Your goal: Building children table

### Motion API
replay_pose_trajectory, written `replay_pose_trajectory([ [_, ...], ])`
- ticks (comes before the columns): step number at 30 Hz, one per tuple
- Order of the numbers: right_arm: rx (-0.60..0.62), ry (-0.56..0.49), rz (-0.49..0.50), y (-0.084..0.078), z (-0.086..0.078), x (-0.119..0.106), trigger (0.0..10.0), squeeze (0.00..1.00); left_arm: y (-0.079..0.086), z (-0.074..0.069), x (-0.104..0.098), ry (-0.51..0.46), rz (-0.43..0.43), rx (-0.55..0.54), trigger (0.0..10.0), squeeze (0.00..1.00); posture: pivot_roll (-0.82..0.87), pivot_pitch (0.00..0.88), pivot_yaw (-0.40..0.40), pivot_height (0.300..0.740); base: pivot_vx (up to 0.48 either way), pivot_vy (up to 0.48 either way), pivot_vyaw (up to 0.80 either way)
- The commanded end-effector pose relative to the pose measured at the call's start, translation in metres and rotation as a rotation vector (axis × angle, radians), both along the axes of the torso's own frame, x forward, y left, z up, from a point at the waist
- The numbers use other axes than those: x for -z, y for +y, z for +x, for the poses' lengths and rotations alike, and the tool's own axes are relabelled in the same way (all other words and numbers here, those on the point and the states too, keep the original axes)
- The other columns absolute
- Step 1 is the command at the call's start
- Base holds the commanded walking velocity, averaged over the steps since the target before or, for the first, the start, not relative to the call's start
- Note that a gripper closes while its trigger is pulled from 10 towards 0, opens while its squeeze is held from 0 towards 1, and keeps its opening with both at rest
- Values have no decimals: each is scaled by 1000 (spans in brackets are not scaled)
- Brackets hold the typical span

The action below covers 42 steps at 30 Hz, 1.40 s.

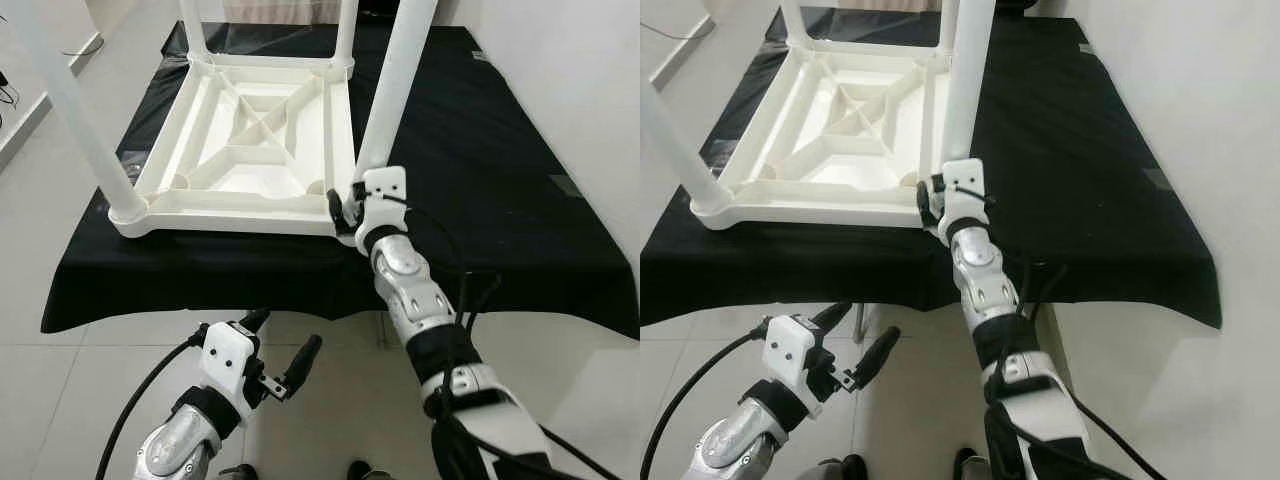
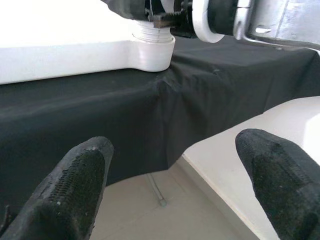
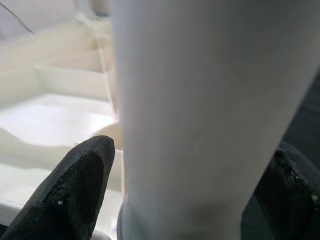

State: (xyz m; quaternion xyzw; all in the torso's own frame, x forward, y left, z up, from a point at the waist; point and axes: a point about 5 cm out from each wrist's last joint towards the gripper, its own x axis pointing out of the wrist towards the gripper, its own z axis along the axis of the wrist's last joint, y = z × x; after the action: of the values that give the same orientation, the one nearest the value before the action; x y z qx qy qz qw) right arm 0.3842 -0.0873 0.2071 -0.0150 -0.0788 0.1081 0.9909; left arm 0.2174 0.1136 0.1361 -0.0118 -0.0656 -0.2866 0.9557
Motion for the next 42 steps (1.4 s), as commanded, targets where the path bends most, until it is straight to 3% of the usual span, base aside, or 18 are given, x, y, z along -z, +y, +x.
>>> replay_pose_trajectory([
  [1,-74,-49,38,1,-6,-3,10000,863,3,0,5,26,18,-22,10000,0,16,212,-51,740,0,0,0],
  [2,-74,-49,38,1,-6,-3,10000,863,3,0,5,26,18,-22,10000,0,16,212,-51,740,0,0,0],
  [3,-109,-81,44,-1,-12,-4,10000,286,6,2,5,26,18,-48,10000,0,11,211,-47,740,0,0,0],
  [4,-109,-81,44,-1,-12,-4,10000,286,6,2,5,26,18,-48,10000,0,11,211,-47,740,0,0,0],
  [5,-178,-95,48,-4,-22,0,10000,0,10,6,4,31,17,-86,10000,0,6,210,-43,740,0,0,0],
  [7,-245,-109,25,-10,-36,7,10000,0,18,11,3,37,14,-144,10000,0,5,207,-39,740,0,0,0],
  [10,-246,-107,9,-16,-41,12,10000,0,22,14,3,43,20,-173,10000,0,4,207,-36,740,0,0,0],
  [14,-148,-85,-22,-46,-49,23,10000,0,31,19,2,45,42,-220,10000,0,0,204,-28,740,0,0,0],
  [16,-137,-83,-25,-49,-49,25,10000,0,32,20,2,45,46,-223,10000,0,-3,202,-24,740,0,0,0],
  [19,-146,-47,-20,-59,-66,38,10000,0,35,20,1,59,36,-246,10000,0,-9,202,-21,740,0,0,0],
  [20,-146,-47,-20,-59,-66,38,10000,0,35,20,1,59,36,-246,10000,0,-9,202,-21,740,0,0,0],
  [24,-163,29,-36,-61,-93,58,10000,0,30,11,7,72,44,-262,10000,0,-10,192,-34,740,0,0,0],
  [27,-150,53,-40,-63,-100,64,10000,0,29,8,9,70,57,-277,10000,0,-6,190,-38,740,0,0,0],
  [29,-121,89,-41,-68,-118,75,10000,0,35,1,13,72,63,-347,10000,0,-11,192,-31,740,0,0,0],
  [36,-83,136,-43,-75,-137,85,10000,0,43,-9,18,95,70,-413,10000,0,-19,184,-29,740,0,0,0],
  [38,-44,172,-28,-81,-145,91,10000,0,50,-15,24,135,57,-482,10000,0,-26,177,-25,740,0,0,0],
  [42,-61,199,-6,-79,-144,94,10000,0,54,-14,27,146,77,-533,10000,0,-25,162,-24,740,0,0,0],
])
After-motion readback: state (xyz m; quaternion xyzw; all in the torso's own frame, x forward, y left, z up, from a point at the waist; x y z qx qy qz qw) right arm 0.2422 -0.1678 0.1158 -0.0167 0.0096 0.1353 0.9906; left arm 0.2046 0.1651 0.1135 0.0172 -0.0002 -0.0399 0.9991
